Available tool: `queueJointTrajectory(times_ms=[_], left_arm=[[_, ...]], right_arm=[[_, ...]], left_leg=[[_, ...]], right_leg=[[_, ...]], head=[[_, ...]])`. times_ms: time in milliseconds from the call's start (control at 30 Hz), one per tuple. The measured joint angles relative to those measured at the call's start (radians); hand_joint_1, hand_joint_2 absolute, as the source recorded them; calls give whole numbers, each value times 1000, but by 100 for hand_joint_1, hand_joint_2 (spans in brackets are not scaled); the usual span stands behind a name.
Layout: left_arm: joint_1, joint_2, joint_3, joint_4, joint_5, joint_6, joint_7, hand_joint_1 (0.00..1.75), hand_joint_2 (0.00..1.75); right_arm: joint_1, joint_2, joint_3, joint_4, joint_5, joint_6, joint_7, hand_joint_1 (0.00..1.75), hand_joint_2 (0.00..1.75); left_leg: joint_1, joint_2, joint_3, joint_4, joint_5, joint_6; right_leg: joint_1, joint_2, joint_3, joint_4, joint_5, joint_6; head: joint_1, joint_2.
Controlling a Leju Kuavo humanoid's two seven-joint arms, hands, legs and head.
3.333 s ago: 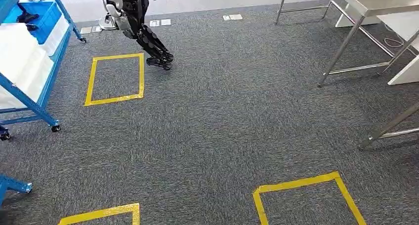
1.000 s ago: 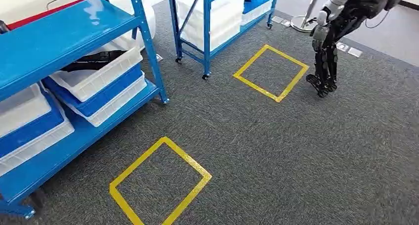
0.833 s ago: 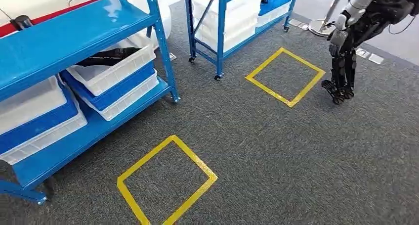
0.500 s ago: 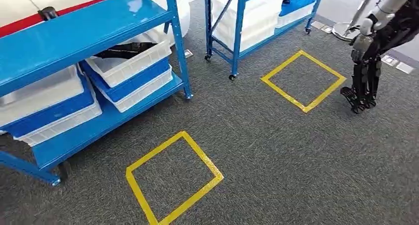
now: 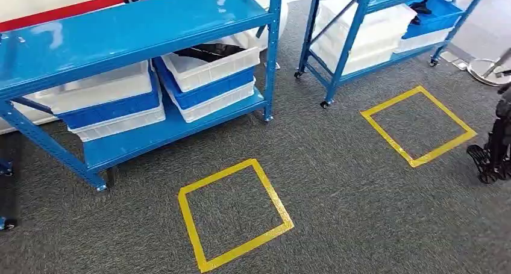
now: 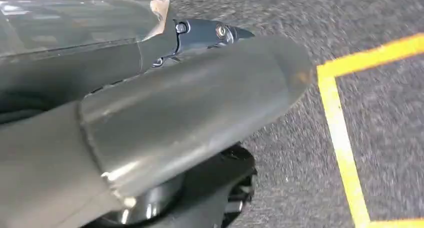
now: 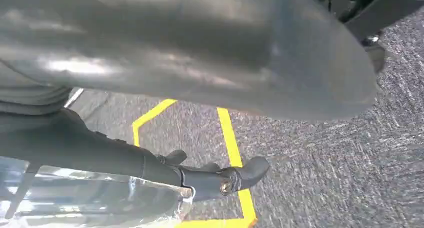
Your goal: Take the parts from the cabinet and place them on the table.
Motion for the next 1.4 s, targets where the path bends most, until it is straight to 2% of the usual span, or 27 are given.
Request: queueJointTrajectory(times_ms=[67,100,133,167,233,267,333,367,433,467,533,600,633,700,800,833,900,933,967,1000,1100,1133,1167,1233,1300,1333,1400], left_arm=[[0,-2,0,0,3,5,-2,0,0],[0,-2,0,0,6,7,-4,0,0],[0,-2,0,0,8,9,-5,0,0],[2,-3,0,0,10,10,-6,0,0],[5,-3,1,0,11,12,-8,0,0],[5,-3,2,0,12,12,-10,0,0],[3,-5,2,0,14,12,-13,0,0],[0,-5,2,0,16,11,-16,0,0],[0,-5,2,0,18,8,-22,0,0],[0,-5,2,0,18,7,-24,0,0],[1,-5,2,0,19,6,-25,0,0],[1,-5,2,0,19,6,-28,0,0],[-1,-5,3,0,19,7,-29,0,0],[-1,-5,3,0,20,9,-30,0,0],[0,-9,4,0,22,11,-31,0,0],[0,-10,5,0,23,13,-32,0,0],[-2,-10,6,0,23,13,-32,0,0],[-1,-10,6,0,23,13,-32,0,0],[-1,-10,6,0,23,13,-32,0,0],[0,-11,6,0,23,13,-32,0,0],[0,-13,7,0,23,17,-31,0,0],[0,-13,8,0,23,18,-31,0,0],[0,-13,8,0,23,18,-31,0,0],[-1,-13,8,0,22,19,-31,0,0],[-1,-13,9,0,22,20,-30,0,0],[-1,-13,9,0,21,20,-30,0,0],[-1,-13,10,0,20,20,-30,0,0]], right_arm=[[-1,-1,0,0,2,-1,-2,0,0],[0,-1,0,0,5,-3,-5,0,0],[-1,2,0,2,7,-10,-13,0,0],[-7,1,0,1,8,-19,-21,0,0],[-11,1,0,0,14,-33,-33,0,0],[-11,2,0,0,18,-42,-38,0,0],[-6,2,0,0,19,-50,-44,0,0],[-4,2,0,0,21,-52,-46,0,0],[1,1,0,0,24,-55,-48,0,0],[2,1,0,0,25,-55,-48,0,0],[-1,2,0,0,27,-55,-50,0,0],[-4,4,0,0,29,-55,-50,0,0],[-4,5,0,0,31,-55,-50,0,0],[-6,5,0,0,32,-55,-50,0,0],[-7,6,0,-2,34,-55,-50,0,0],[-7,5,0,-2,35,-55,-50,0,0],[-7,5,0,-2,35,-55,-50,0,0],[-6,5,0,-2,35,-55,-50,0,0],[-6,5,0,-2,36,-55,-50,0,0],[-5,5,0,-2,37,-55,-50,0,0],[-5,2,0,-2,37,-55,-50,0,0],[-6,3,0,-2,37,-55,-50,0,0],[-7,3,0,-2,37,-55,-50,0,0],[-7,1,0,-2,37,-55,-50,0,0],[-7,3,0,-2,37,-55,-50,0,0],[-7,3,0,-2,37,-55,-50,0,0],[-7,3,0,-2,37,-55,-50,0,0]], left_leg=[[6,-32,0,9,-4,-10],[7,-42,-5,17,-8,-19],[-1,-49,-7,27,-14,-28],[-2,-51,-10,24,-13,-32],[2,-56,-13,20,-10,-36],[9,-58,-16,26,-12,-41],[4,25,-47,99,-66,-50],[6,46,-85,179,-110,-54],[8,60,-158,325,-165,-57],[8,63,-166,340,-157,-56],[8,64,-117,240,-89,-49],[4,69,-18,56,-17,-30],[-3,73,-10,34,-33,-30],[-6,71,-14,35,-33,-27],[-1,66,11,4,-22,-10],[0,64,17,-1,-22,-3],[-1,64,20,-1,-24,3],[-1,61,21,0,-26,4],[-2,58,23,0,-29,4],[-1,55,28,0,-33,3],[0,47,49,1,-49,-9],[-10,46,50,8,-59,-17],[-11,45,53,8,-68,-21],[-6,46,56,3,-68,-29],[0,48,56,10,-77,-41],[1,52,40,51,-100,-48],[5,57,-41,202,-170,-58]], right_leg=[[-14,25,74,-175,83,30],[-24,70,97,-235,99,37],[-14,62,89,-240,101,19],[-12,59,88,-235,101,4],[-10,53,96,-234,105,-9],[-19,44,97,-238,111,-20],[-13,32,99,-238,112,-32],[-10,23,98,-238,111,-35],[-6,6,96,-238,108,-39],[-5,1,97,-238,107,-40],[-4,-3,100,-238,105,-42],[-4,-4,104,-239,102,-39],[5,-5,103,-236,98,-34],[3,-6,100,-239,96,-26],[2,-10,106,-232,88,-10],[6,-8,90,-191,65,-14],[4,-3,1,-32,-1,-23],[4,-1,-46,46,-21,-20],[3,0,-69,73,-17,-13],[2,0,-67,51,4,-3],[-4,0,38,-203,130,27],[0,-1,49,-239,142,20],[-4,-1,56,-241,145,4],[5,0,55,-240,143,-13],[-13,0,61,-245,145,-27],[-10,0,65,-245,141,-38],[-9,-2,72,-245,134,-48]], head=[[0,0],[5,0],[13,0],[9,0],[3,0],[3,0],[-5,0],[-4,0],[-4,0],[-4,0],[-5,0],[-5,0],[-4,0],[-4,0],[-3,0],[0,0],[2,0],[1,0],[2,0],[1,0],[4,0],[7,0],[7,0],[5,0],[4,0],[2,0],[-1,0]])
